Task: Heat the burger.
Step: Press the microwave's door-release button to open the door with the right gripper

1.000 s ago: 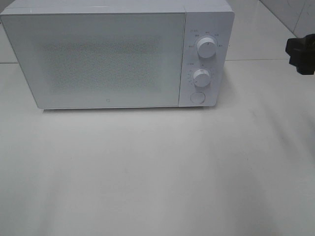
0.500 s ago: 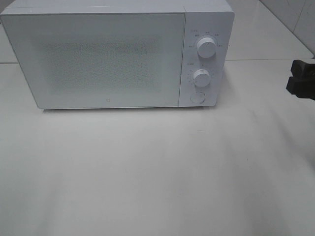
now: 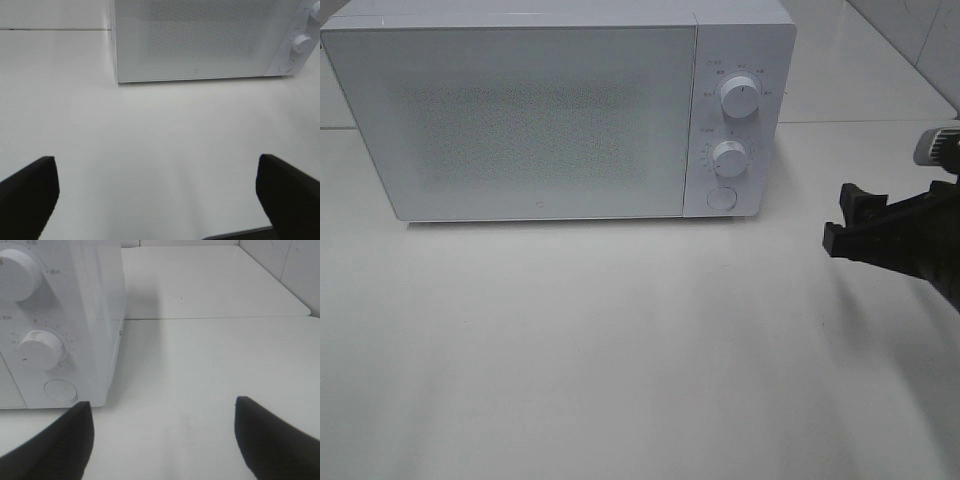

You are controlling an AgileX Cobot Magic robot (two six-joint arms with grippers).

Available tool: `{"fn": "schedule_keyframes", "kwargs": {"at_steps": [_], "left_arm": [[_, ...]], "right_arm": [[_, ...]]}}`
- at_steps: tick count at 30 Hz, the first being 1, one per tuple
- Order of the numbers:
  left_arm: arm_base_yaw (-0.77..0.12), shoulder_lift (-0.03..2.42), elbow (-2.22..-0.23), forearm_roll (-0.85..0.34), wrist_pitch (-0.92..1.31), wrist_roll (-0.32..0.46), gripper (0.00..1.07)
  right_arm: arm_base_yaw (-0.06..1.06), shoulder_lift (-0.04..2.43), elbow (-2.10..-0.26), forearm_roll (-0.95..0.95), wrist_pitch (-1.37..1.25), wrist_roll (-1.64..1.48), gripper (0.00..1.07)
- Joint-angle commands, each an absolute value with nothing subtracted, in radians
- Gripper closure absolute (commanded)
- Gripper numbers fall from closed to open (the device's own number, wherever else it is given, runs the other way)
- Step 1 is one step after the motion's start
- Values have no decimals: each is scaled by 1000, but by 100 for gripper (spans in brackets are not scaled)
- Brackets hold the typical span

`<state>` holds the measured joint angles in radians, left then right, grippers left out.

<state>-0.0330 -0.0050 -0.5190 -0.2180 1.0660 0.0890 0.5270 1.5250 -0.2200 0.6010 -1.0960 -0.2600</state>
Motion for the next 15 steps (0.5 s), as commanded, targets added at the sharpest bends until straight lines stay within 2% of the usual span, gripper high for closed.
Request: {"fn": "schedule_keyframes", "kwargs": {"at_steps": [1, 3, 8, 15], "left_arm": [[-30, -20, -517, -223, 1059, 90, 7], [-30, -20, -517, -223, 1059, 90, 7], [-30, -20, -517, -223, 1059, 90, 7], [-30, -20, -517, -223, 1059, 90, 7]], "right_arm": [[585, 1544, -217, 661, -1134, -270, 31], [658, 1574, -217, 725, -1162, -270, 31], [759, 1612, -238, 822, -1176, -270, 31], [837, 1656, -305, 853, -1169, -270, 31]]}}
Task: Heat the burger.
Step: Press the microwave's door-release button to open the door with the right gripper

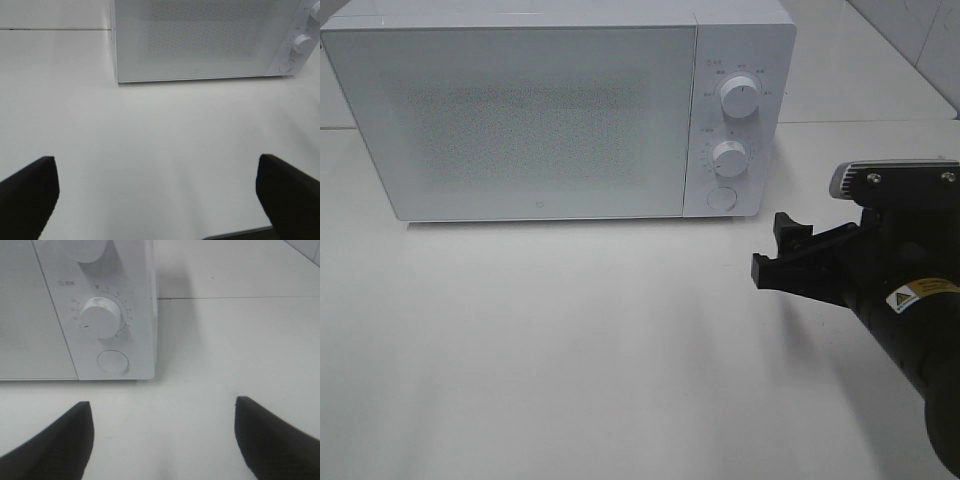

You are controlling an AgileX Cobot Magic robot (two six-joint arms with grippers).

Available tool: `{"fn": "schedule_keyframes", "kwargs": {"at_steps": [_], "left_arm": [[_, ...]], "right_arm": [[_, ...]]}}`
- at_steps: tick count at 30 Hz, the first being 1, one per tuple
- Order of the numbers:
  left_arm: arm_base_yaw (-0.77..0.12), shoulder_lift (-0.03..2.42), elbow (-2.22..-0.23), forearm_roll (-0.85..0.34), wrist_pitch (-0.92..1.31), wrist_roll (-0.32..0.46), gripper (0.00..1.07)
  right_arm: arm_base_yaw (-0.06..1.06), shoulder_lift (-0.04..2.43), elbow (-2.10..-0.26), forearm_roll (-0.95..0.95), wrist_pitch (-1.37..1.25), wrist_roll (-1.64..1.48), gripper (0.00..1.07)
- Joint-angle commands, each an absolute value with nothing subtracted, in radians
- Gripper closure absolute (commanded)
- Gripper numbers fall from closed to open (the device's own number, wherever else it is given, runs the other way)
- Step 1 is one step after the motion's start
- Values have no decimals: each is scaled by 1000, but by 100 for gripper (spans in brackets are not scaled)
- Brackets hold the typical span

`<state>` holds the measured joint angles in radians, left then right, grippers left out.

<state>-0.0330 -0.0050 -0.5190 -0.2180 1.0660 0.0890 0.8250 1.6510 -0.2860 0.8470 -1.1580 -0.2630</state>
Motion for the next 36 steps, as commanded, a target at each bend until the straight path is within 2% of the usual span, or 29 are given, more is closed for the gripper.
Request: {"fn": "schedule_keyframes", "kwargs": {"at_steps": [1, 17, 20, 22, 25, 27, 28, 30, 33, 35, 36], "left_arm": [[-30, -20, -517, -223, 1059, 90, 7], [-30, -20, -517, -223, 1059, 90, 7], [-30, -20, -517, -223, 1059, 90, 7], [-30, -20, -517, -223, 1059, 90, 7], [-30, -20, -517, -223, 1059, 90, 7], [-30, -20, -517, -223, 1059, 90, 7], [-30, -20, -517, -223, 1059, 90, 7], [-30, -20, -517, -223, 1059, 90, 7], [-30, -20, -517, -223, 1059, 90, 7], [-30, -20, -517, -223, 1059, 90, 7], [-30, -20, -517, -223, 1059, 90, 7]], "right_arm": [[837, 1656, -305, 853, -1169, -270, 31], [878, 1714, -414, 855, -1083, -131, 31], [878, 1714, -416, 857, -1083, 0, 32], [878, 1714, -416, 855, -1076, 152, 36], [878, 1714, -416, 855, -1075, 211, 38], [878, 1714, -416, 855, -1077, 451, 46], [878, 1714, -416, 855, -1077, 451, 46], [878, 1714, -416, 855, -1078, 635, 54], [878, 1714, -416, 855, -1079, 683, 56], [878, 1714, -416, 855, -1084, 888, 64], [878, 1714, -416, 855, -1084, 888, 64]]}}
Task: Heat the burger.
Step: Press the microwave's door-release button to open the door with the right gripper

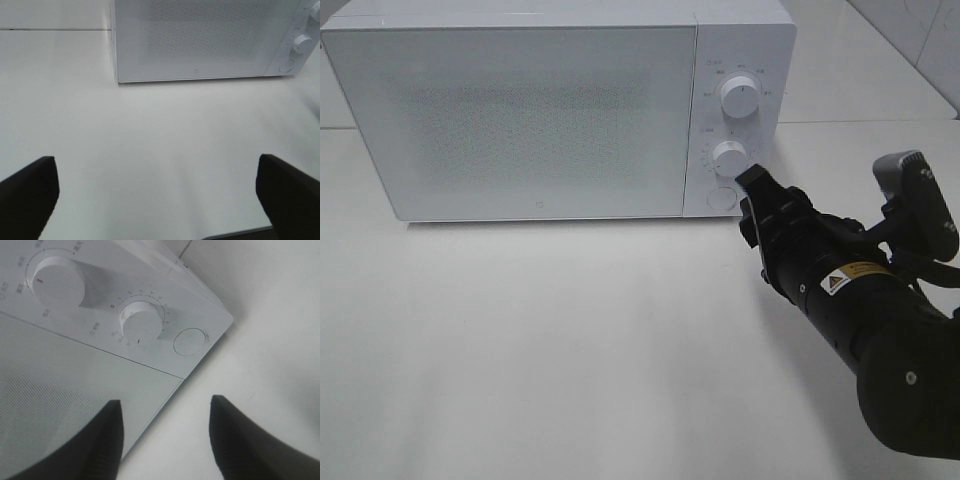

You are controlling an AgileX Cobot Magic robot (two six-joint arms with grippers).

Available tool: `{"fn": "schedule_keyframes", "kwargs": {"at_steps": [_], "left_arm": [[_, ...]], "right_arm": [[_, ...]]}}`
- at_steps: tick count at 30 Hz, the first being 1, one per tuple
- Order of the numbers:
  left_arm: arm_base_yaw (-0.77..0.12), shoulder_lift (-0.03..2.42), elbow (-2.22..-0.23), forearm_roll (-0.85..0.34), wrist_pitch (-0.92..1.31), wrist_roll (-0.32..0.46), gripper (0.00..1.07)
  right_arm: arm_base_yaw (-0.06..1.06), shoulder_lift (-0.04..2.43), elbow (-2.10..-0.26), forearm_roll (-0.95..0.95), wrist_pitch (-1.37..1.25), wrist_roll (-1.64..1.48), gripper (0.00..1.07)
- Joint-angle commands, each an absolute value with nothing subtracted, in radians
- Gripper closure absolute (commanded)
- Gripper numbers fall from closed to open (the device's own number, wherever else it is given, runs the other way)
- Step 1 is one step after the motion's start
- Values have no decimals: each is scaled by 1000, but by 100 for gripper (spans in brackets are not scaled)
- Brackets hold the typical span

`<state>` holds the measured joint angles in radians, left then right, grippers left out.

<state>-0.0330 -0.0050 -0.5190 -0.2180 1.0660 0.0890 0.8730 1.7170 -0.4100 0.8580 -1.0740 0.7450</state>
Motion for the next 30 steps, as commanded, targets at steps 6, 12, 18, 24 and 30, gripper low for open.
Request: {"fn": "schedule_keyframes", "kwargs": {"at_steps": [6, 12, 18, 24, 30], "left_arm": [[-30, -20, -517, -223, 1059, 90, 7], [-30, -20, -517, -223, 1059, 90, 7], [-30, -20, -517, -223, 1059, 90, 7], [-30, -20, -517, -223, 1059, 90, 7], [-30, -20, -517, -223, 1059, 90, 7]], "right_arm": [[878, 1714, -416, 855, -1084, 1015, 76], [878, 1714, -416, 855, -1084, 1134, 93], [878, 1714, -416, 855, -1075, 1237, 102], [876, 1714, -416, 855, -1005, 1367, 107], [875, 1726, -416, 855, -1011, 1399, 107]]}}
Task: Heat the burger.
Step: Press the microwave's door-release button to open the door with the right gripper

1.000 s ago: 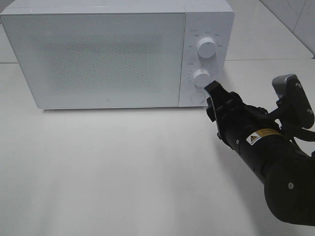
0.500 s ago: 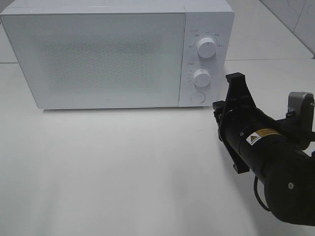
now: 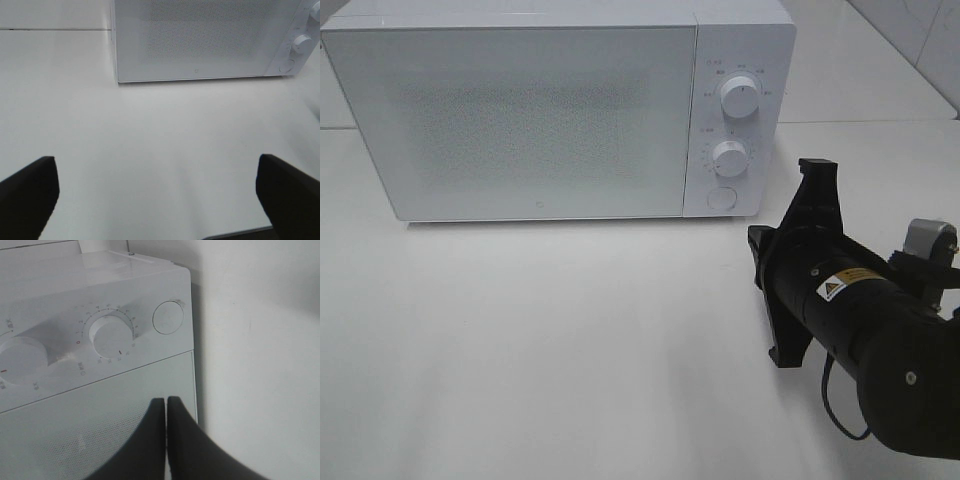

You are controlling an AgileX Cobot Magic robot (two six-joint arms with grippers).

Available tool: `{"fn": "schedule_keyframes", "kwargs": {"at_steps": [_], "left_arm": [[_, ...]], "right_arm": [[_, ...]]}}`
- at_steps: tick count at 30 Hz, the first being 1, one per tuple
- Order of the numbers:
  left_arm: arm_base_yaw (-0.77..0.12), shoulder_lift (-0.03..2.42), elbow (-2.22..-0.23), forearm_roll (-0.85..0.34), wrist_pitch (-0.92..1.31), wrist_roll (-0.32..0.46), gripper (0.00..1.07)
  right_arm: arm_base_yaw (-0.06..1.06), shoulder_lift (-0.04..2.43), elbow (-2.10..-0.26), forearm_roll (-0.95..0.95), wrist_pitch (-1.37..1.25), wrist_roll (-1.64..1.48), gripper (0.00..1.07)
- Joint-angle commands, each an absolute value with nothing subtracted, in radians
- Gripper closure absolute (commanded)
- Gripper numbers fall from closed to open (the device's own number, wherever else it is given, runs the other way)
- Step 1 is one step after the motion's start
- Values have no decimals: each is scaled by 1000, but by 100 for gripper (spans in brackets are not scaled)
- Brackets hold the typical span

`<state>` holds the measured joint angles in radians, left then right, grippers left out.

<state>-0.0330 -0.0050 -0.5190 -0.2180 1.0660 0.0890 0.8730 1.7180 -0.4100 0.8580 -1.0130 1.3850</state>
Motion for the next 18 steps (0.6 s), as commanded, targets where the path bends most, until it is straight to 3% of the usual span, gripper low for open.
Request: {"fn": "schedule_keyframes", "kwargs": {"at_steps": [1, 18], "left_arm": [[-30, -20, -517, -223, 1059, 90, 7], [-30, -10, -517, -226, 1059, 90, 7]], "right_arm": [[861, 1735, -416, 847, -1009, 1403, 107], [706, 1879, -543, 646, -957, 1492, 107]]}}
